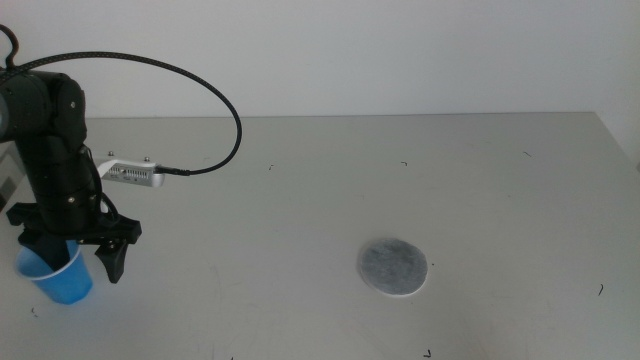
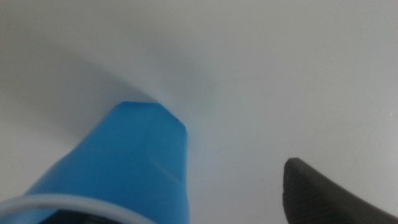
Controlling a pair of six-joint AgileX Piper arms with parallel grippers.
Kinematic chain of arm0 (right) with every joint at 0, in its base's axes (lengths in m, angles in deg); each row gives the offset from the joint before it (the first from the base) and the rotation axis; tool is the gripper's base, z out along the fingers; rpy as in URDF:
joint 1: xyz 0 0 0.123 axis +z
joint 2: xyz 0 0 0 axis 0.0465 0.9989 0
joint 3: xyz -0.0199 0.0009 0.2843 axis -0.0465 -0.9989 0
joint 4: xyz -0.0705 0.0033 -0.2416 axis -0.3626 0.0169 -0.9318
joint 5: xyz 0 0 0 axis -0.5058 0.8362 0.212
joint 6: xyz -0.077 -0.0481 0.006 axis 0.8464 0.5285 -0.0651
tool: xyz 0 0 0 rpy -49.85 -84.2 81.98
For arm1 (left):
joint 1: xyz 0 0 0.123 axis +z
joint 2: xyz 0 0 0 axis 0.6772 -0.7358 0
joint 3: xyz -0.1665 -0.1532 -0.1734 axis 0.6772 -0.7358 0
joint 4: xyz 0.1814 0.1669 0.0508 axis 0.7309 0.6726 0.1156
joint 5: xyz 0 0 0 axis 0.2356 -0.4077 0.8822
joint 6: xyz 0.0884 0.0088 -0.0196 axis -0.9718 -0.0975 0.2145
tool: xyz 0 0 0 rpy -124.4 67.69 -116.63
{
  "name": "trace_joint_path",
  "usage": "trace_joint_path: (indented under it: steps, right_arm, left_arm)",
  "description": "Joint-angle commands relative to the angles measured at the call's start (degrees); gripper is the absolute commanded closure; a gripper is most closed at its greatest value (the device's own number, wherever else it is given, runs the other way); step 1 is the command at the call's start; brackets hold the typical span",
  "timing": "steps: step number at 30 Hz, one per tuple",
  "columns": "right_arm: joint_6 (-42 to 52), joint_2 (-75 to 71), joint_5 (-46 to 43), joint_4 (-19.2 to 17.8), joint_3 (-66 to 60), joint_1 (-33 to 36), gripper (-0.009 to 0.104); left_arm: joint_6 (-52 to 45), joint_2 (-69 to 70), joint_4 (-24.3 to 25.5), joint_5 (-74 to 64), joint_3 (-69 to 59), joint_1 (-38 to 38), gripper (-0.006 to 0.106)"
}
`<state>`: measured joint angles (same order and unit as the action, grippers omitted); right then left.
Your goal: Place an empty cup on a cup mat.
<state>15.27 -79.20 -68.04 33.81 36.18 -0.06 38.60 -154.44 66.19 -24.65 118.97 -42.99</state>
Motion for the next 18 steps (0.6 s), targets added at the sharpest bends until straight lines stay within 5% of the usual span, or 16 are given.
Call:
trace_joint_path:
  steps: [1,13,18]
  right_arm:
    - [0.5,-1.1,-4.5,-0.5,0.7,0.0,0.001]
    - [0.5,-1.1,-4.5,-0.5,0.7,0.0,0.001]
    - [0.5,-1.1,-4.5,-0.5,0.7,0.0,0.001]
  left_arm:
    - [-0.2,2.3,0.2,-0.5,1.7,-0.3,0.03]
    - [-0.1,2.2,0.4,-1.9,1.7,-0.3,0.101]
    - [0.6,2.8,1.1,-2.2,1.8,-0.3,0.101]
